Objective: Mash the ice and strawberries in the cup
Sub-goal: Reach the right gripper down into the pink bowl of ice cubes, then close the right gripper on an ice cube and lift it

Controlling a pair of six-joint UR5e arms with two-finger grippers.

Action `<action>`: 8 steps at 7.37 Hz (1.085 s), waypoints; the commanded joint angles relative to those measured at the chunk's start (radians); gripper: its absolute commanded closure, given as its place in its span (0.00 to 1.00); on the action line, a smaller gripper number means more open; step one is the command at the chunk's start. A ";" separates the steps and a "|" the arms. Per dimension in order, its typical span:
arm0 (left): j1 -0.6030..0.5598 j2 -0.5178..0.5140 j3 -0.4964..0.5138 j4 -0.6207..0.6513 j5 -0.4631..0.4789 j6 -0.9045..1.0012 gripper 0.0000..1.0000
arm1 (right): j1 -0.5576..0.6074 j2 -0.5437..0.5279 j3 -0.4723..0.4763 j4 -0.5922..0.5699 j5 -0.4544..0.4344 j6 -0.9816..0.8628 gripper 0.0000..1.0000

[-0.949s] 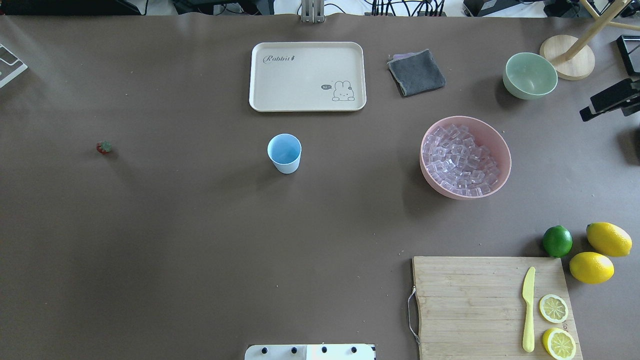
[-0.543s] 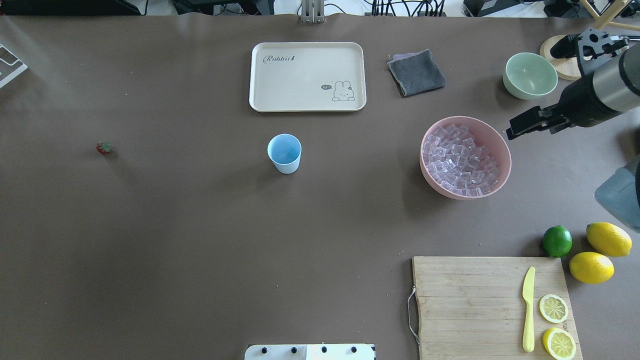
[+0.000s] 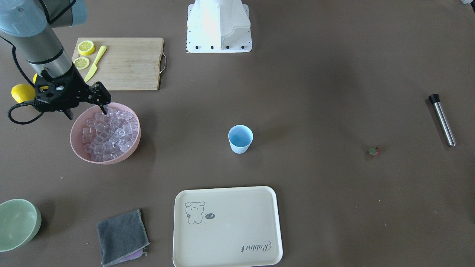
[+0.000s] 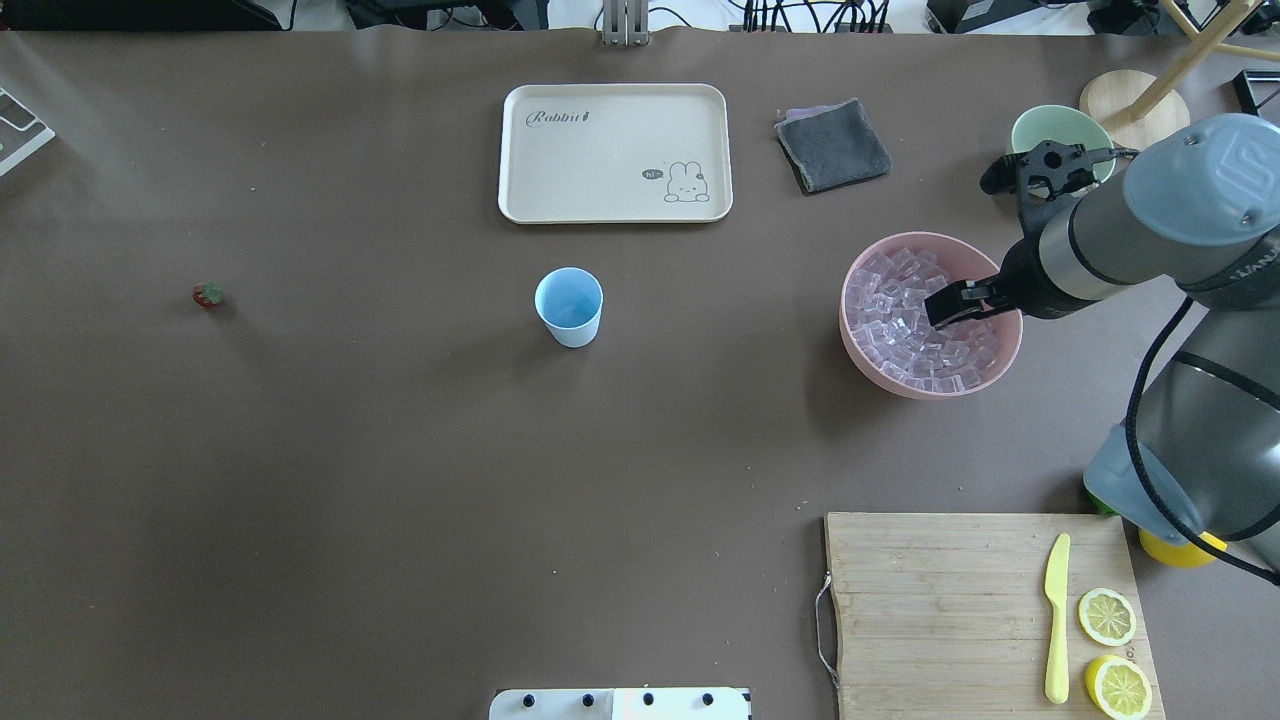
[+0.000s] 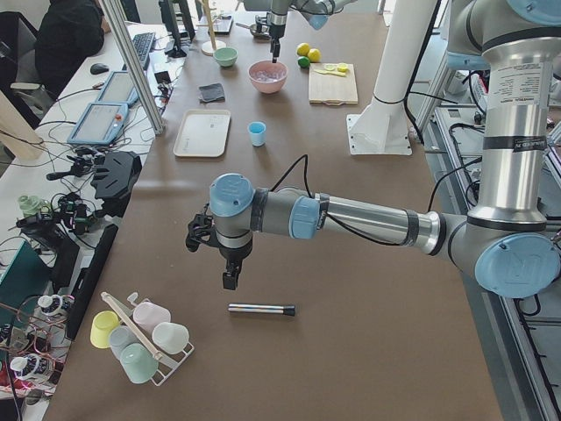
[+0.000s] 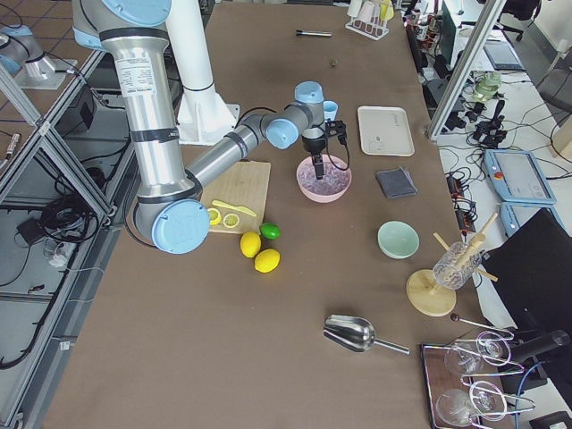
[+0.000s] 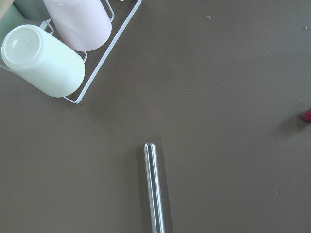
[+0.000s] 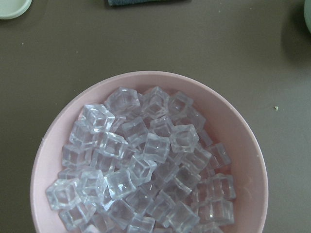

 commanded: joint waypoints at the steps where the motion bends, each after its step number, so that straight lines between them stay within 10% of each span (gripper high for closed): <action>1: 0.000 0.002 -0.002 0.000 -0.001 0.000 0.01 | -0.063 0.012 -0.015 -0.010 -0.050 0.024 0.06; 8: 0.000 -0.001 -0.005 0.000 -0.001 0.000 0.01 | -0.095 -0.003 -0.038 -0.011 -0.067 0.025 0.27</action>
